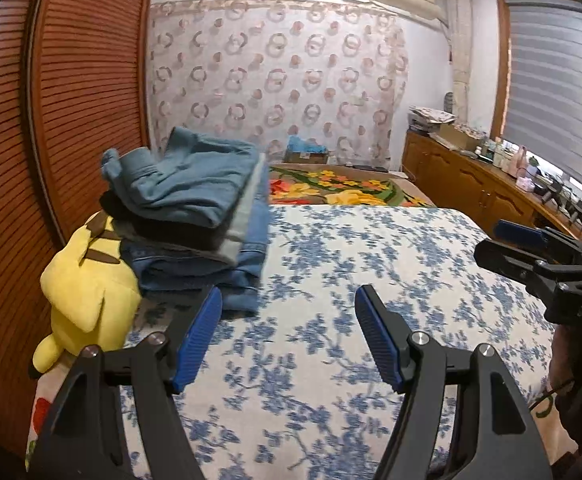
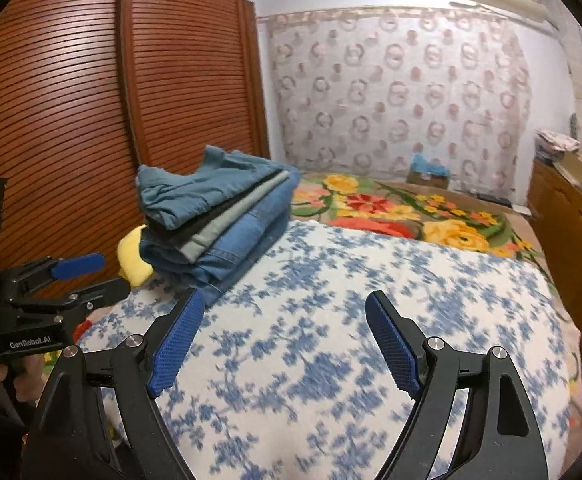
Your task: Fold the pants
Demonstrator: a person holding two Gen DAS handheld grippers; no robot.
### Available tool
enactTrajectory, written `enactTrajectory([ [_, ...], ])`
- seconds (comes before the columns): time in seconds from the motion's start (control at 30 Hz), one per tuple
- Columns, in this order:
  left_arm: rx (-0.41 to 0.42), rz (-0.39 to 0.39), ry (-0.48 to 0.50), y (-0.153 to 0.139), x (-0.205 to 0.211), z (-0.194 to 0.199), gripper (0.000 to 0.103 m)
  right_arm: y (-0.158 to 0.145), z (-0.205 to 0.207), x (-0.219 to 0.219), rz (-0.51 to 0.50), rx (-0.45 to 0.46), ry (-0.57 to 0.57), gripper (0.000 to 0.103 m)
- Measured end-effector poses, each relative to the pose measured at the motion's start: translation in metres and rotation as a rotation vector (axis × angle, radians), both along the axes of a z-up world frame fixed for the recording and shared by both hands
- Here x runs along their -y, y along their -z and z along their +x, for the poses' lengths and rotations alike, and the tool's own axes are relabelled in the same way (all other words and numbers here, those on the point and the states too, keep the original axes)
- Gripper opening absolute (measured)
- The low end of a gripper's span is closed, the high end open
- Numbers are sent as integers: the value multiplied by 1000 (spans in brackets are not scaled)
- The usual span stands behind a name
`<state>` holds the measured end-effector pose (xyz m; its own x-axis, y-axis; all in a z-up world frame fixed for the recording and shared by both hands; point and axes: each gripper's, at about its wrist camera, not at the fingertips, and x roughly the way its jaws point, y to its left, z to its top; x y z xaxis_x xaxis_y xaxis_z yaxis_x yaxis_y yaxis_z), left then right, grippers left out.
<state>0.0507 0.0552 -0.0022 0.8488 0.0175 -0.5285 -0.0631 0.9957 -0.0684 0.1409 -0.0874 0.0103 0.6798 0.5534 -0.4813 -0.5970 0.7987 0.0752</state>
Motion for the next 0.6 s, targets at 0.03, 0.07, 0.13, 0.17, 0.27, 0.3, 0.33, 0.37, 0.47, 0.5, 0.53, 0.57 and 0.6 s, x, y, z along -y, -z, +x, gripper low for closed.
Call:
enactTrajectory([
  [0.03,-2,5,8,0,6,0,69,0,-4,6,-1,2,8,85],
  [0.07,-4,7,13,0,10,0,69,-1,-8,11,-4,4,21,85],
  [0.13,-8,1,29,-1,18,0,69,-1,-15,21,-5,6,42,87],
  [0.17,-9,0,36,-1,22,1,69,-2,-17,26,-4,4,46,87],
  [0.27,-7,7,58,-2,35,3,69,-2,-30,42,19,7,53,89],
  [0.3,-6,6,64,-2,41,3,70,-1,-31,43,22,4,58,89],
  [0.33,-7,6,70,-2,45,3,70,-1,-36,48,24,0,60,89],
  [0.37,-8,6,76,-2,49,4,70,-1,-39,52,20,3,75,89],
  [0.47,-10,11,95,-1,60,6,70,0,-47,64,3,23,129,89],
  [0.5,-10,11,102,-1,64,6,70,1,-48,69,-1,27,147,90],
  [0.53,-10,12,108,-2,67,6,70,1,-49,73,-2,26,166,90],
  [0.57,-9,12,112,-2,70,6,70,2,-50,79,2,21,180,90],
  [0.6,-8,14,119,-3,73,7,70,2,-49,83,5,18,192,90],
])
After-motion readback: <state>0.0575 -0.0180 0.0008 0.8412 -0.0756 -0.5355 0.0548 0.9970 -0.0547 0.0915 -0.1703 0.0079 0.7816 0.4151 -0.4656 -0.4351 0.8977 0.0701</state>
